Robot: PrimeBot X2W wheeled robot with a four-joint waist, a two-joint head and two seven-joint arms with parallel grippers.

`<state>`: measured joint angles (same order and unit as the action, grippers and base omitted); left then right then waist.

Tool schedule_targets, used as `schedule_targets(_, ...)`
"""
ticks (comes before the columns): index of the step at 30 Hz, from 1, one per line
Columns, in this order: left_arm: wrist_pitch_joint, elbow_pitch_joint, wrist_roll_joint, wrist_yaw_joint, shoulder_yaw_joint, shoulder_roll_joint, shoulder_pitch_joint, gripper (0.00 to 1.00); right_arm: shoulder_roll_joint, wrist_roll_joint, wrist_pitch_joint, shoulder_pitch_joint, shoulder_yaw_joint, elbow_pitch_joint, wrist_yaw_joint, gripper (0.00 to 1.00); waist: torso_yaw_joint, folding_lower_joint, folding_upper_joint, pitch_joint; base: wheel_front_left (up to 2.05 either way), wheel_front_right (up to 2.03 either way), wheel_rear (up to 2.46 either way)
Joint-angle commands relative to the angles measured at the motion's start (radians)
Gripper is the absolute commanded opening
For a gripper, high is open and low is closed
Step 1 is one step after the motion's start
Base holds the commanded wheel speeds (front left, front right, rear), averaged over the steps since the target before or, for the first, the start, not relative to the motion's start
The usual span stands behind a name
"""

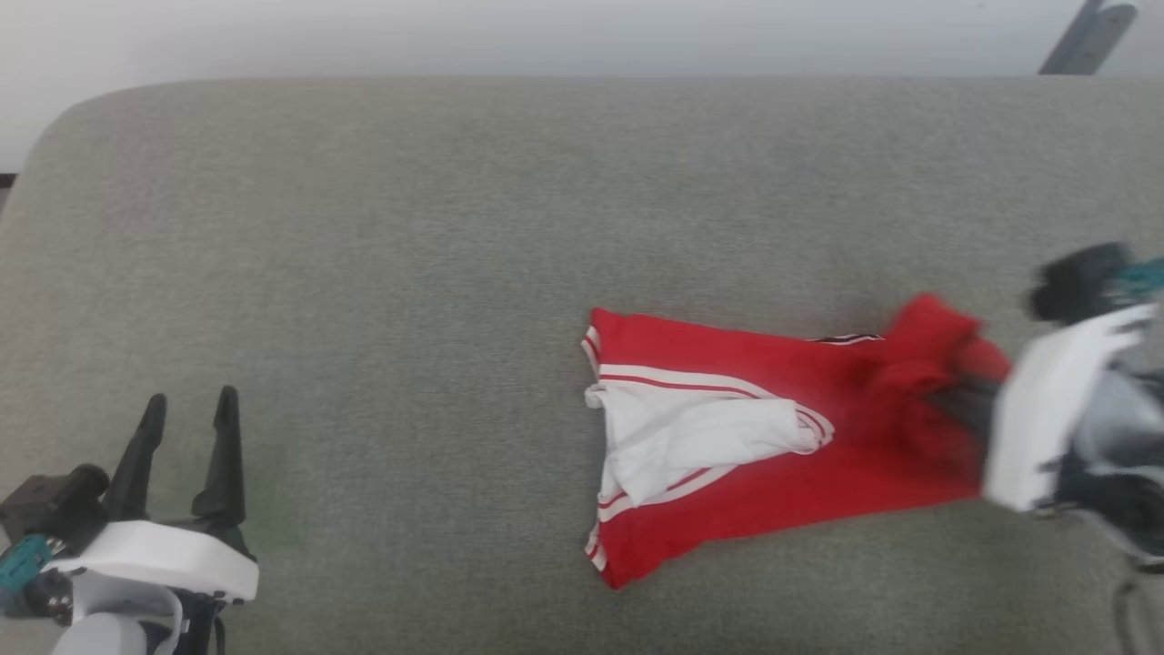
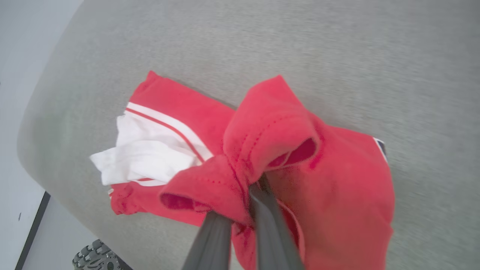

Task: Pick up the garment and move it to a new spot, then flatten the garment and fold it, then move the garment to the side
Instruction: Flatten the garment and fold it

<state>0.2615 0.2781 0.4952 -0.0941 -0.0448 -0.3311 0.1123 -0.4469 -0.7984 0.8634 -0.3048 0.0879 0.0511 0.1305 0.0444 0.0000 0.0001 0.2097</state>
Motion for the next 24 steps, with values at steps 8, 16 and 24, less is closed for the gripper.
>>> schedule_targets(8, 0.004, 0.020, -0.014, -0.017, 0.040, 0.018, 0.051, 1.00, 0.088, -0.008, -0.005, -0.084, 0.189, -0.015, 0.000, 0.00, 0.089, 0.0000, -0.0001, -0.007, 0.00, 0.00, 0.00)
schedule_targets(16, 0.004, 0.042, -0.019, -0.026, 0.063, 0.041, 0.080, 1.00, 0.126, -0.016, -0.055, -0.138, 0.292, -0.106, 0.000, 0.00, 0.144, 0.0000, -0.0001, -0.008, 0.00, 0.00, 0.00)
schedule_targets(24, 0.004, 0.056, -0.013, -0.031, 0.050, 0.042, 0.081, 1.00, 0.111, -0.038, -0.115, -0.174, 0.333, -0.171, 0.000, 1.00, 0.138, 0.0000, -0.0001, -0.020, 0.00, 0.00, 0.00)
